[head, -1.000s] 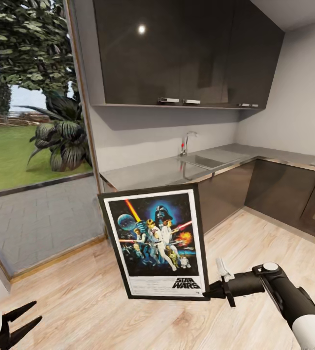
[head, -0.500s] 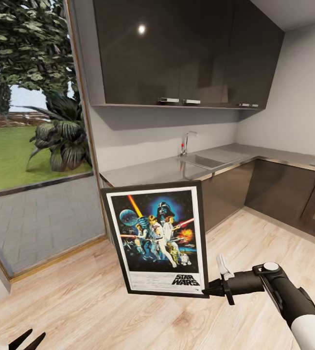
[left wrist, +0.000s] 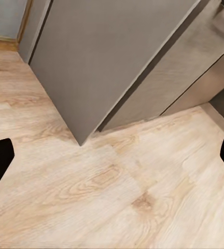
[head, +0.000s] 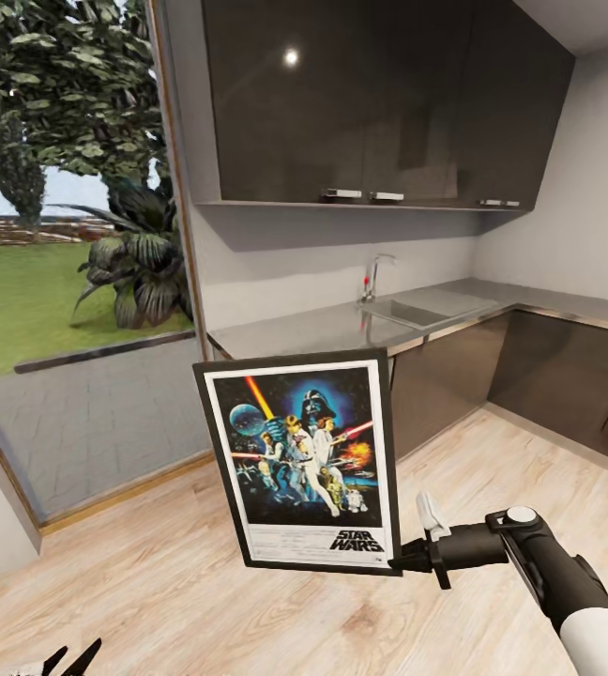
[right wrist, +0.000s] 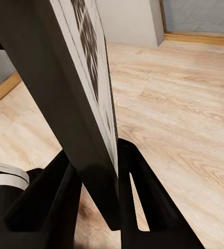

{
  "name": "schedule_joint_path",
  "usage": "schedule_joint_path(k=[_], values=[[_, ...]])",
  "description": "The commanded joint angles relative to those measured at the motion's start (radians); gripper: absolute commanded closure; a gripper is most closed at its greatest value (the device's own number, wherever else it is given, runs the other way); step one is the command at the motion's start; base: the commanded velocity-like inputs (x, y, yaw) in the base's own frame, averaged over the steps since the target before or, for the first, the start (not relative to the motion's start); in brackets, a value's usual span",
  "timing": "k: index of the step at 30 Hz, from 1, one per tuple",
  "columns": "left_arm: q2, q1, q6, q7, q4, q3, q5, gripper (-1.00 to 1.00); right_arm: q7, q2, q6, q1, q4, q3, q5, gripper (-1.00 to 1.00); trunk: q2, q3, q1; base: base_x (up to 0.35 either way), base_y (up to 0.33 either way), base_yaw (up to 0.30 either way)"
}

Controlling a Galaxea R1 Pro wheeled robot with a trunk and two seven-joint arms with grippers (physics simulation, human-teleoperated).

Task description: Pick up the poster from the kitchen countertop and hang it on one of the wall nails in the kitchen.

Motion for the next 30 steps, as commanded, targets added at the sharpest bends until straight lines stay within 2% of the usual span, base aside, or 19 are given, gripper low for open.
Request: schedule_joint_path(k=[1,2,3,4,5,6,7,8,9,11,13,15,18,25,30], values=[[-0.002,-0.001,-0.003,0.004,0.001,-0.003,0.004,-1.0,0.006,0.001,0.012,-0.001,-0.002,-0.003,0.006,1.0,-0.001,-0.001,0.0,0.0,0.0,0.018],[-0.003,-0.001,-0.002,0.007,0.0,-0.004,0.004,-1.0,0.006,0.001,0.012,-0.001,-0.002,-0.003,0.006,1.0,-0.001,-0.001,0.0,0.0,0.0,0.014],[-0.016,-0.001,0.004,0.045,-0.003,-0.015,0.004,-1.0,0.006,0.001,0.013,-0.001,-0.002,-0.003,0.006,1.0,-0.001,-0.001,0.0,0.0,0.0,0.006],[-0.041,-0.001,0.021,0.096,-0.021,-0.019,0.004,-1.0,0.006,0.001,0.013,-0.001,-0.002,-0.003,0.006,1.0,-0.001,-0.001,0.0,0.0,0.0,0.004],[-0.053,-0.001,0.032,0.121,-0.033,-0.021,0.004,-1.0,0.006,0.001,0.013,-0.001,-0.002,-0.003,0.006,1.0,-0.001,-0.001,0.0,0.0,0.0,0.003],[-0.076,-0.001,0.151,0.2,-0.153,-0.023,0.003,-1.0,0.006,0.001,0.013,-0.001,-0.002,-0.003,0.007,1.0,-0.001,-0.001,0.0,0.0,0.0,0.002],[-0.091,-0.001,0.305,0.277,-0.304,-0.024,0.002,-1.0,0.005,0.001,0.013,-0.001,-0.002,-0.003,0.008,1.0,-0.001,-0.001,0.0,0.0,0.0,0.001],[-0.102,-0.001,0.405,0.344,-0.41,-0.024,0.001,-1.0,0.001,0.001,0.013,-0.001,-0.002,-0.003,0.008,1.0,-0.001,-0.001,0.0,0.0,0.0,0.0],[-0.106,-0.001,0.441,0.375,-0.448,-0.024,0.001,-1.0,-0.002,0.001,0.013,-0.001,-0.002,-0.003,0.008,1.0,-0.001,-0.001,0.0,0.0,0.0,0.0],[-0.128,-0.001,0.524,0.479,-0.533,-0.026,0.0,-1.0,-0.008,0.001,0.013,-0.001,-0.002,-0.004,0.008,1.0,-0.001,-0.001,0.0,0.0,0.0,0.0],[-0.139,-0.001,0.543,0.508,-0.554,-0.033,0.0,-1.0,-0.01,0.0,0.013,-0.001,-0.002,-0.004,0.008,1.0,-0.001,-0.001,0.0,0.0,0.0,0.0],[-0.152,-0.001,0.562,0.537,-0.575,-0.058,0.0,-1.0,-0.012,0.0,0.013,-0.001,-0.002,-0.005,0.008,1.0,-0.001,-0.001,0.0,0.0,0.0,0.0],[-0.157,-0.001,0.565,0.549,-0.584,-0.076,-0.001,-1.0,-0.013,0.0,0.013,-0.001,-0.003,-0.005,0.008,1.0,-0.001,-0.001,0.0,0.0,0.0,0.051],[-0.159,-0.001,0.565,0.556,-0.574,-0.086,-0.001,-1.0,-0.014,0.0,0.013,-0.001,-0.003,-0.005,0.008,1.0,-0.001,-0.001,0.0,-0.085,0.073,0.204],[-0.159,-0.001,0.564,0.557,-0.548,-0.087,-0.001,-1.0,-0.013,0.0,0.014,-0.001,-0.004,-0.006,0.008,1.0,-0.001,-0.002,0.0,-0.097,0.074,0.072]])
